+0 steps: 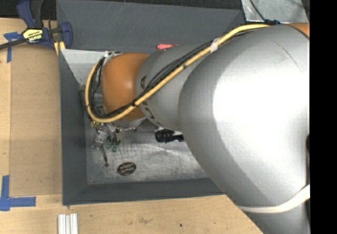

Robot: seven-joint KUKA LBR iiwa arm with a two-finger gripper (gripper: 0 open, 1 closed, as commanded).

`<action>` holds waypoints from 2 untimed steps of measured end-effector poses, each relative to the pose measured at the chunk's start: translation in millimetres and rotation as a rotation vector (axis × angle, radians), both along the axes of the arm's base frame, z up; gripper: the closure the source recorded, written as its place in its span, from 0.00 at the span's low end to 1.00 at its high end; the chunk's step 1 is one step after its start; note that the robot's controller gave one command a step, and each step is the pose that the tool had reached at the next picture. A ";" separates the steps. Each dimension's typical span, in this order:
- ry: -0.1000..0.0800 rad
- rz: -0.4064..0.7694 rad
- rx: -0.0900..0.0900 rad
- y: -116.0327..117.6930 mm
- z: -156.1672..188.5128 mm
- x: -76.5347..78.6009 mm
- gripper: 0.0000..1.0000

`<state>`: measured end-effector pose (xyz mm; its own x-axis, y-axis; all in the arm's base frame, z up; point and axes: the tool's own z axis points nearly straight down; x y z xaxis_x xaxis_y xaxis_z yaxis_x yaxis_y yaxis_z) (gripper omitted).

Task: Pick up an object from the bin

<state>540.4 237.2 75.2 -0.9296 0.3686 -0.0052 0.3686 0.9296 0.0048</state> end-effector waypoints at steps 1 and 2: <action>0.008 0.004 -0.001 0.0 -1.4 5.1 1.00; 0.009 0.190 -0.010 -7.4 39.7 -14.4 1.00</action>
Offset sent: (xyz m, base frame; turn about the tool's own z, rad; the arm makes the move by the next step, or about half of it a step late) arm -0.0395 -0.0074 0.1042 -0.4632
